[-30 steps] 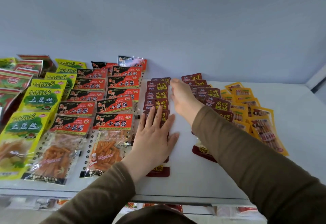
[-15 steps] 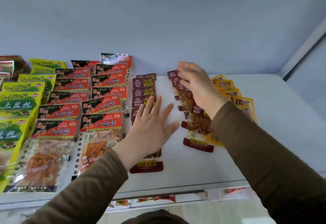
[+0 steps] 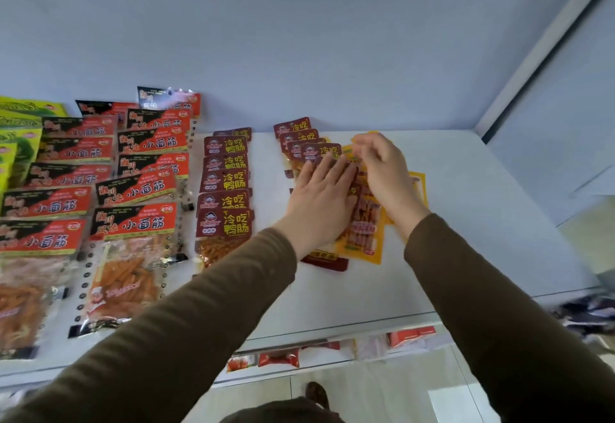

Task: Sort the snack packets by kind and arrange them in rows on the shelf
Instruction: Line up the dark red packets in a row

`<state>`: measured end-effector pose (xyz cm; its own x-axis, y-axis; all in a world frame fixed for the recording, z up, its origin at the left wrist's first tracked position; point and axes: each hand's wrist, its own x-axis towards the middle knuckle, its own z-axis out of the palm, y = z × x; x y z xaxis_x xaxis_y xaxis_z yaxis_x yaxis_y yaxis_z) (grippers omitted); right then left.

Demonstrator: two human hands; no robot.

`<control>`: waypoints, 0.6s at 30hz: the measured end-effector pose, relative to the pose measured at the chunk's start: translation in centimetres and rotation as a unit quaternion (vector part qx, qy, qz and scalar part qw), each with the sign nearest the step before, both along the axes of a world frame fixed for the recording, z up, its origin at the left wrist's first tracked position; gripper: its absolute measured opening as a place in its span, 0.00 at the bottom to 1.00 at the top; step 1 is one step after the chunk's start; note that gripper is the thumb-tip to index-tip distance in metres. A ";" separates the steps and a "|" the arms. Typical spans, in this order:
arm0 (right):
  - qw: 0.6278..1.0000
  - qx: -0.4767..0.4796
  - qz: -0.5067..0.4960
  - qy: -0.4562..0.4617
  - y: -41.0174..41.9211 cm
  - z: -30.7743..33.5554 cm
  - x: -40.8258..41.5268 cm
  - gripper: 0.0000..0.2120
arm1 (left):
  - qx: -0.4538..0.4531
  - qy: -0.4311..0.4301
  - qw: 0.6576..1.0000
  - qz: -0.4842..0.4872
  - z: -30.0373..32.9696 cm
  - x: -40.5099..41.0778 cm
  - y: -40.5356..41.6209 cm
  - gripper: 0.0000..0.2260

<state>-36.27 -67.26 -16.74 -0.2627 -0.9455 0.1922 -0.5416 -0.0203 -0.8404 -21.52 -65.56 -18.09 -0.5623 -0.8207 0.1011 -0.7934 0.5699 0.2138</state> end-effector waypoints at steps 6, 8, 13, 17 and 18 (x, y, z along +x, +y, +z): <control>0.955 0.054 0.156 0.247 1.4 -2.8 -1.1 0.25 | -0.004 -0.019 0.996 0.092 -2.5 -0.4 -1.4 0.25; 0.933 0.041 0.172 0.314 1.1 -3.7 -2.1 0.28 | -0.003 -0.023 0.993 0.114 -2.9 0.2 -1.4 0.25; 0.898 0.039 0.210 0.385 -0.2 -4.2 -5.3 0.26 | -0.001 -0.023 0.990 0.136 -3.1 1.8 -1.4 0.25; 0.885 0.054 0.223 0.405 -0.7 -3.7 -7.6 0.25 | 0.015 -0.037 0.992 0.123 -2.5 2.7 -1.1 0.26; 0.880 0.056 0.225 0.414 -0.7 -3.4 -7.7 0.25 | 0.018 -0.034 0.992 0.120 -2.3 2.8 -1.0 0.26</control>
